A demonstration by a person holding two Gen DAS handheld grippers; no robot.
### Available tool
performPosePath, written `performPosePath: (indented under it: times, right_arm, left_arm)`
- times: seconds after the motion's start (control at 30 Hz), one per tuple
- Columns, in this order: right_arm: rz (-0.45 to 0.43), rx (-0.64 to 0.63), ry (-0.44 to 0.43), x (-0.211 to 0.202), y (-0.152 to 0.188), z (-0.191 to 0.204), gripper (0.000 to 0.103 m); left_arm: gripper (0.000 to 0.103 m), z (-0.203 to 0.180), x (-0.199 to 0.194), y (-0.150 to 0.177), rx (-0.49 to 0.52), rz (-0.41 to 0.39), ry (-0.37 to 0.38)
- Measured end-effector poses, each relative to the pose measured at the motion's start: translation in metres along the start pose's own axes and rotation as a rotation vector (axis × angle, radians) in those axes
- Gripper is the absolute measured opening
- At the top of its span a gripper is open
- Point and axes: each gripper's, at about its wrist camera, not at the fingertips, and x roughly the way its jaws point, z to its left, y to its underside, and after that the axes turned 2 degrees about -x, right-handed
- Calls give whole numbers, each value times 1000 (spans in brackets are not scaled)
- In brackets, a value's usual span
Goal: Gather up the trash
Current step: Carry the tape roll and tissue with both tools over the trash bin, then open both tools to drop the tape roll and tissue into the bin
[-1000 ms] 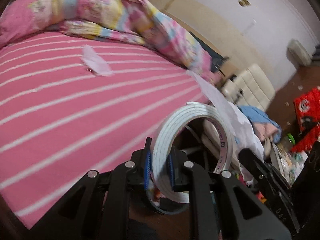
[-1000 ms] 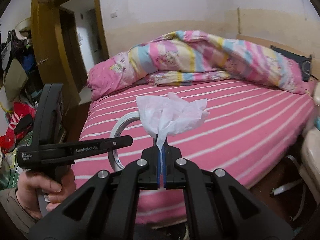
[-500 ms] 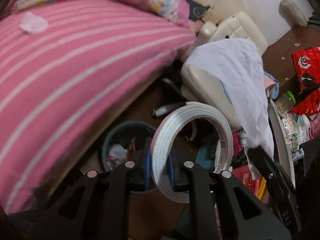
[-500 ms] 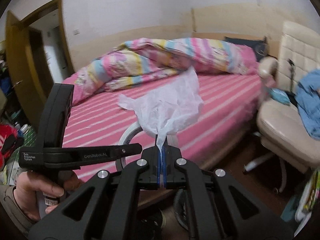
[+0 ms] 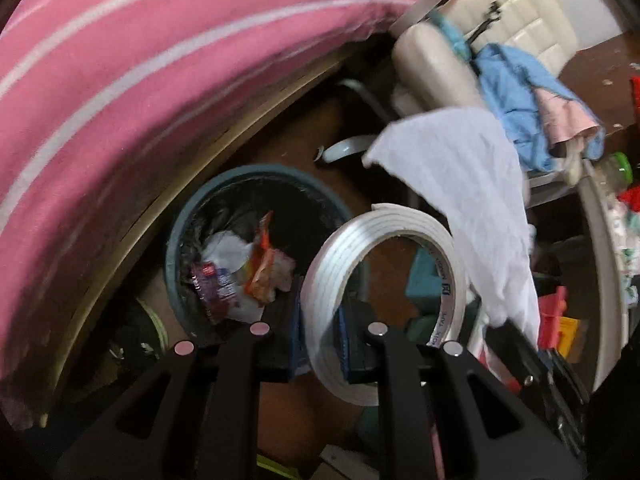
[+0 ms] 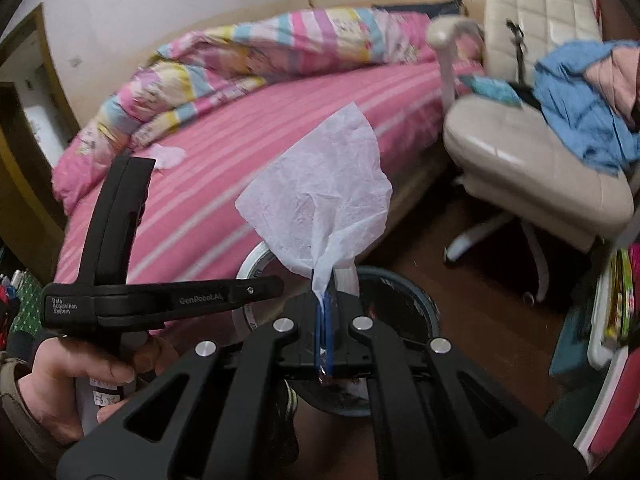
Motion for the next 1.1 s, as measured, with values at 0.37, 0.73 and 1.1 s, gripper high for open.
performPosePath:
  times: [0.37, 0.73, 1.1]
  right_arm:
    - [180, 77, 28, 75, 20, -77, 2]
    - [311, 81, 89, 124, 21, -125, 2]
    - [323, 177, 47, 128, 0, -170, 5]
  left_arm:
    - [15, 16, 81, 2, -42, 185, -38]
    - [15, 27, 127, 10, -29, 321, -129]
    - [31, 44, 121, 10, -108, 298, -95]
